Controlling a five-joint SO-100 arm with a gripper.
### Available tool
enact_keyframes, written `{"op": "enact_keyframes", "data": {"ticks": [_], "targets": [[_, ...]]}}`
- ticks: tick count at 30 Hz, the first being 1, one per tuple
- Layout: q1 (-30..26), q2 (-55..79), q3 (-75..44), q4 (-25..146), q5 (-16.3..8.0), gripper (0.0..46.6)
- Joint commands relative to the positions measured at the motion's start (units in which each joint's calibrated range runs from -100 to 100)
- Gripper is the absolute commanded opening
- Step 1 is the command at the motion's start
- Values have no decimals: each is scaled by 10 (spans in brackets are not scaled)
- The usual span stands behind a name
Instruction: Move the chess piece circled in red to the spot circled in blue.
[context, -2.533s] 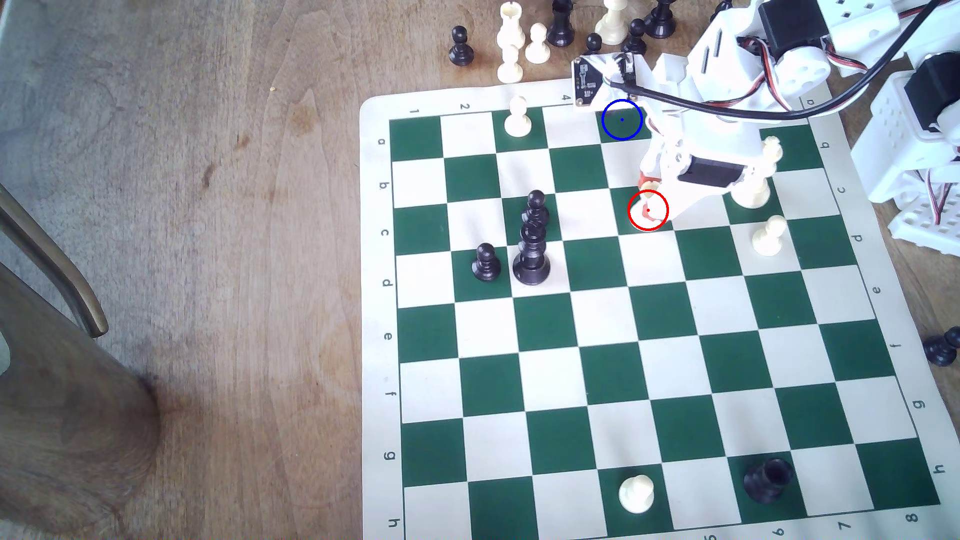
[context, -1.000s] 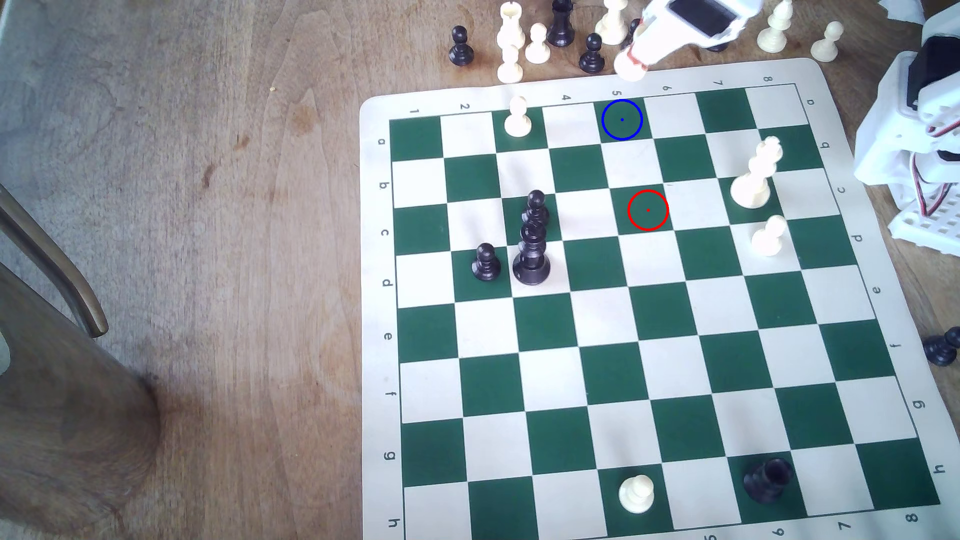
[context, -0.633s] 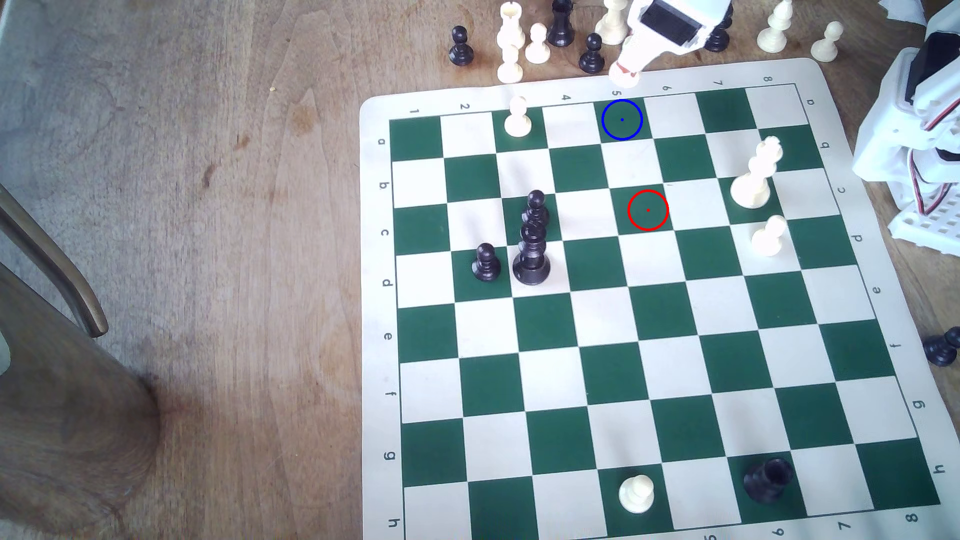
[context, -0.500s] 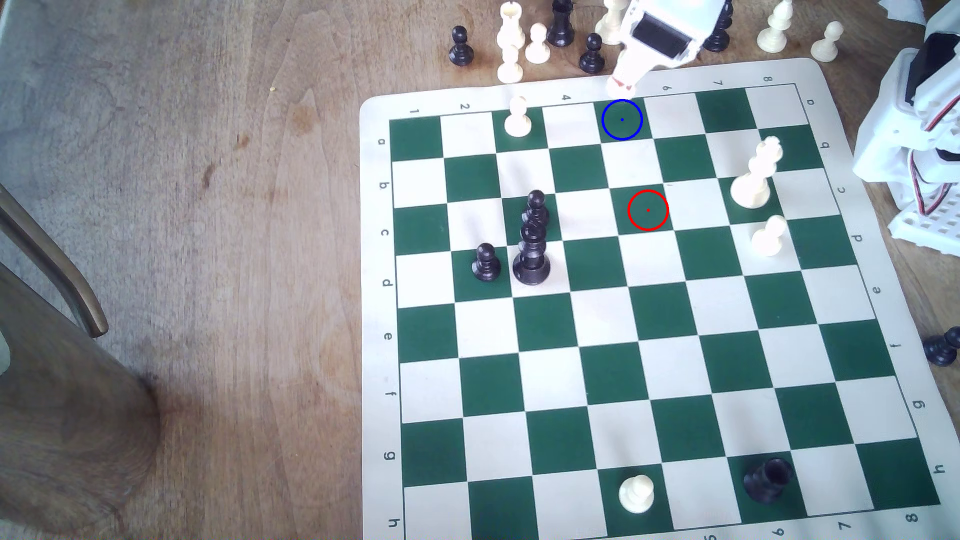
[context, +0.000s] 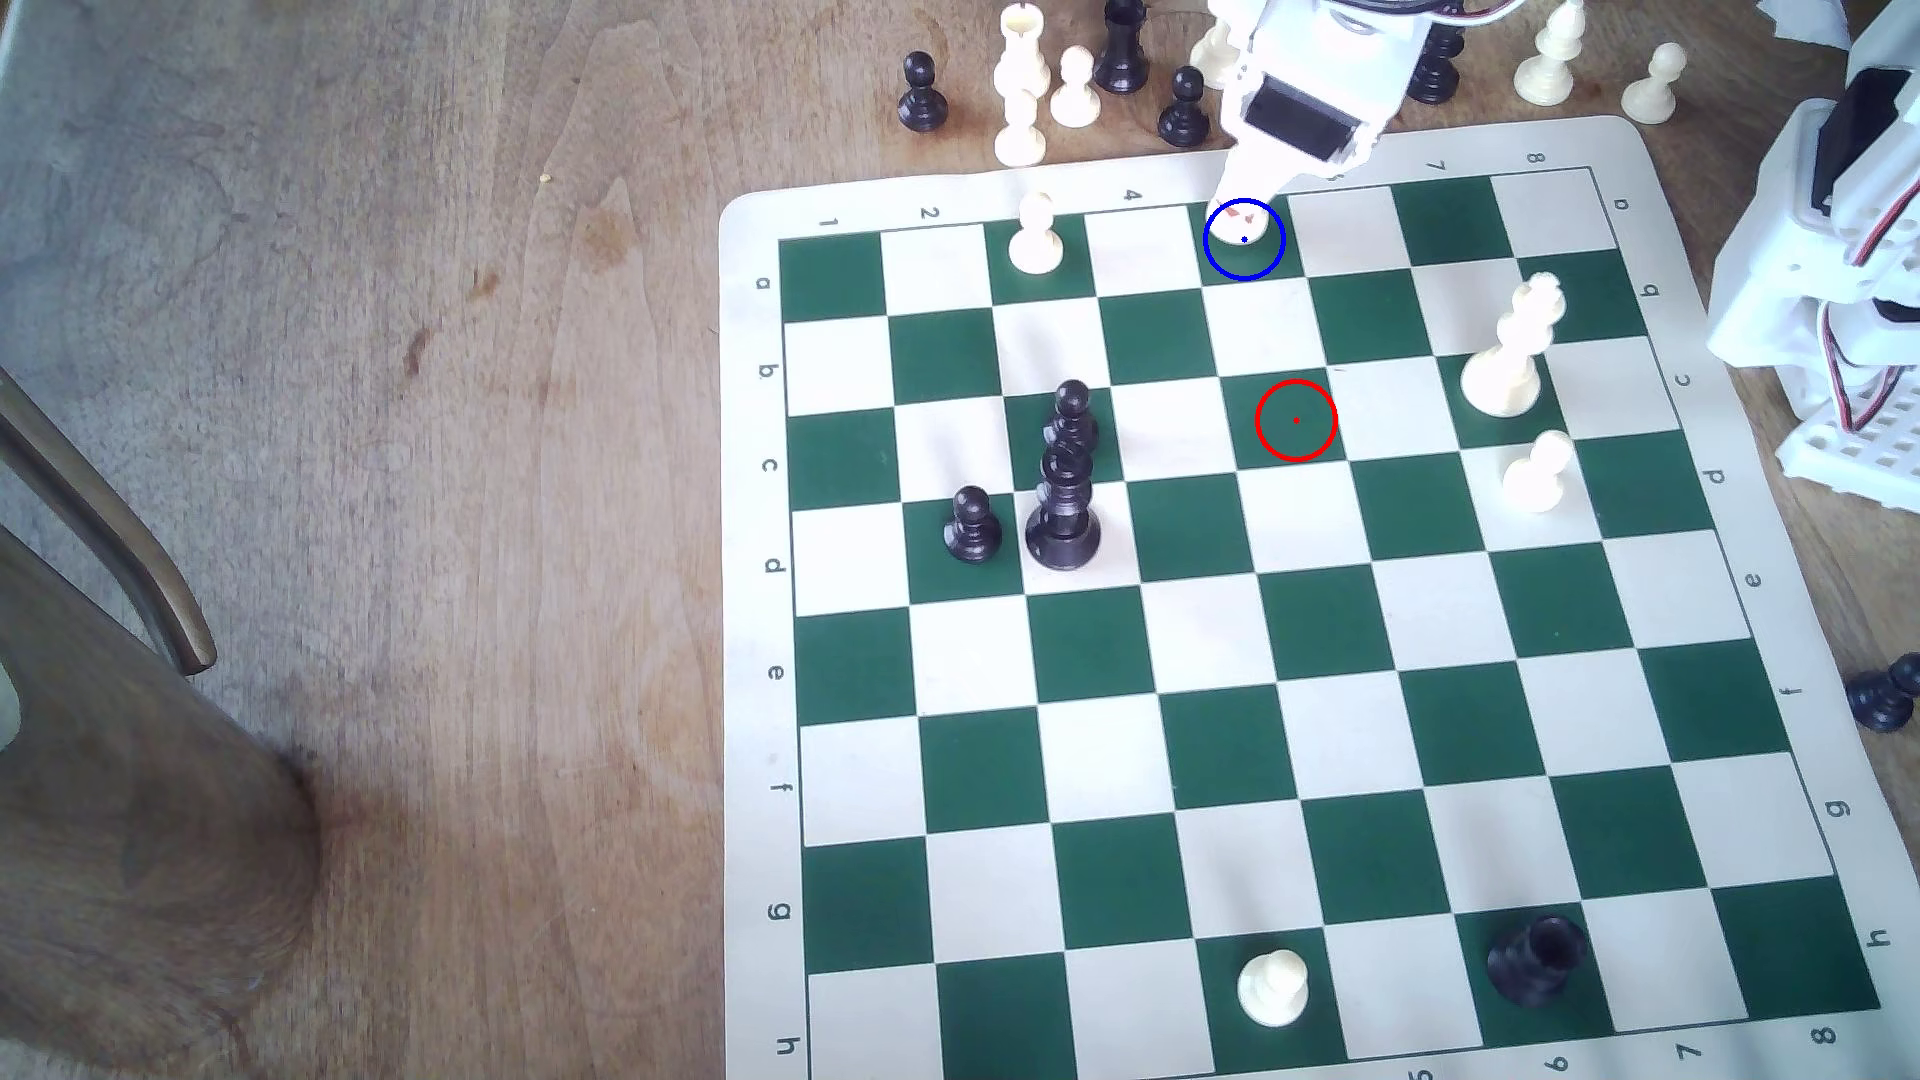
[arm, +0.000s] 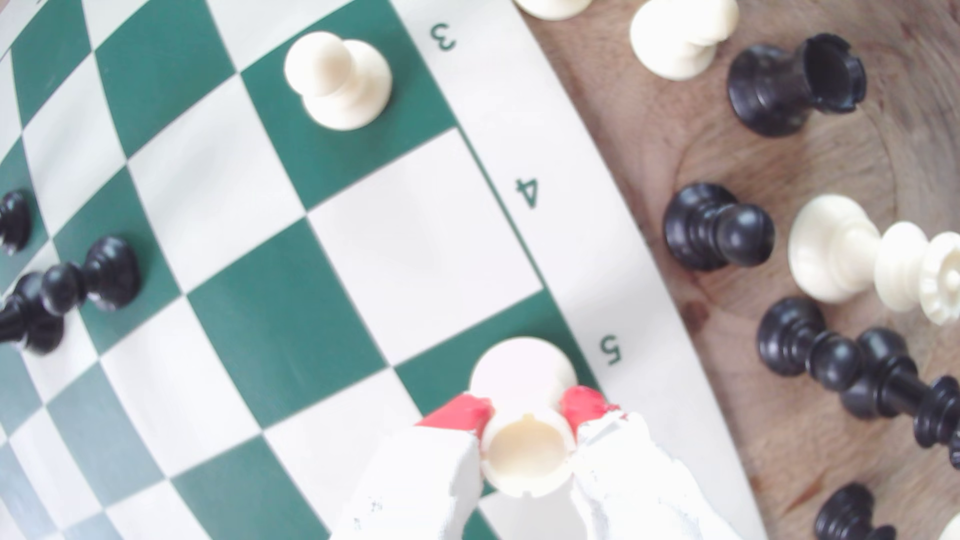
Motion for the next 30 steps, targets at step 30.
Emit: {"op": "enact_keyframes", "data": {"ticks": [30], "targets": [[-10,7,-2,1,18,13]]}}
